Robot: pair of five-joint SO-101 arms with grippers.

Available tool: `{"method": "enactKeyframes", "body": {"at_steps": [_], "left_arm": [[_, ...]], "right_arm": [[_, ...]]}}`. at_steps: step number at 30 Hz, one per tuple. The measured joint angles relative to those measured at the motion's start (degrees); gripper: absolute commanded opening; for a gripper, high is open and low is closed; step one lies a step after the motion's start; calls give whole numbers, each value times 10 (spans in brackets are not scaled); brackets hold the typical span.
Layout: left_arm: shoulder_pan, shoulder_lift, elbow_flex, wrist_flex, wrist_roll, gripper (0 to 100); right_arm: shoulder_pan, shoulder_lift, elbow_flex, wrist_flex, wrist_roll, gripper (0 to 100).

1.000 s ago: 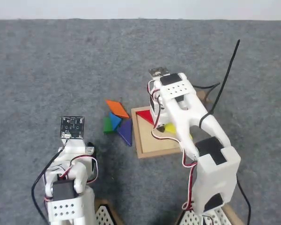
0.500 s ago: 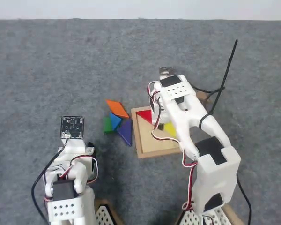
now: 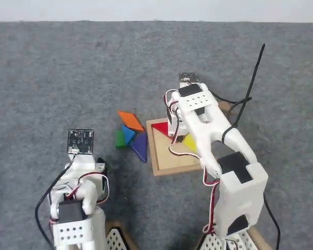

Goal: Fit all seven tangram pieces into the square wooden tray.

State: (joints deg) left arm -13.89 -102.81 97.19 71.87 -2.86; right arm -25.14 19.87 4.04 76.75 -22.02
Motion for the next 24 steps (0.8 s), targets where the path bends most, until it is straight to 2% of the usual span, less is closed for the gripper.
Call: {"method": "enactKeyframes", "body": {"at_steps": [6,15,24], "left_arm": [[0,0,0,0,0,100],[0,0,0,0,0,100],[0,0,0,0,0,100]], "right_arm": [[6,0,0,10,1,431],[71,0,0,54,39,431],[109,10,-2,40,48,431]]}}
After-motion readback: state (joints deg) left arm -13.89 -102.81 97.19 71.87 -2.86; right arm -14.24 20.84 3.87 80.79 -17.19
